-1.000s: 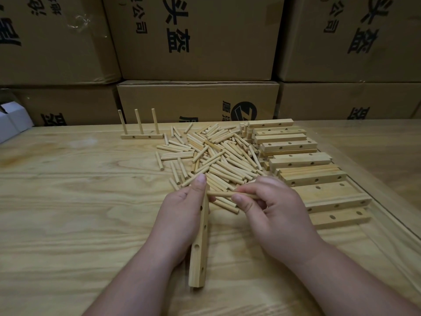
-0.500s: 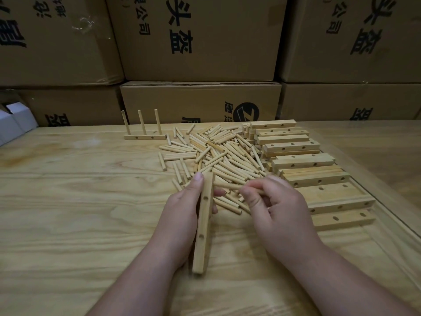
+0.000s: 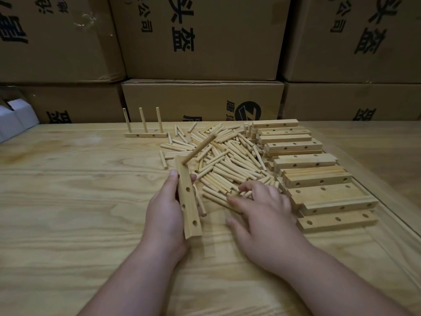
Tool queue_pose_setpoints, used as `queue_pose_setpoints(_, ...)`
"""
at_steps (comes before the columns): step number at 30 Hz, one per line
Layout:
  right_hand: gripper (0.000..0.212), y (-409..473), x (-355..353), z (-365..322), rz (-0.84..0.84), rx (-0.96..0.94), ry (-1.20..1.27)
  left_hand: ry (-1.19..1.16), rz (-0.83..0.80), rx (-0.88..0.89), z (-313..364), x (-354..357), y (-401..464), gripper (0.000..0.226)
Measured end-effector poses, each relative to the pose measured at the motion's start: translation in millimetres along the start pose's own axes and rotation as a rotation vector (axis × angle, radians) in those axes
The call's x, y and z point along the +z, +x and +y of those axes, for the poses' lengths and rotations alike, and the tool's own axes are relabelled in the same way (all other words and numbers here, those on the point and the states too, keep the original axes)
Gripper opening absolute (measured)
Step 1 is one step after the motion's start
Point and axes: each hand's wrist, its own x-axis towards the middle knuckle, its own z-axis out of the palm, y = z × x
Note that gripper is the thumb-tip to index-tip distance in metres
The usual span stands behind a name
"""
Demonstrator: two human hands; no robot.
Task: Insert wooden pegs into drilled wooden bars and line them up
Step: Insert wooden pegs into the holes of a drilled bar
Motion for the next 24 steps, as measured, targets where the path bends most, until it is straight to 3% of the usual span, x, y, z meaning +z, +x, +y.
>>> queue_pose_setpoints(11, 0.016, 1.2, -3.5, 0.9, 0.093, 0.100, -0.041, 0.007, -0.049, 0.011, -2.0, 0.8, 1.2, 0.045)
queue_pose_setpoints(17, 0.003, 0.8, -11.6, -2.2, 0.354, -0.026, 0.227, 0.128, -0.045, 0.028, -0.9, 2.4, -3.8, 0.044)
queue_pose_setpoints(24, 0.010, -0.9, -9.8, -2.2, 0.321, -0.162, 0.307, 0.225, -0.058, 0.050, 2.7, 7.2, -11.5, 0.043)
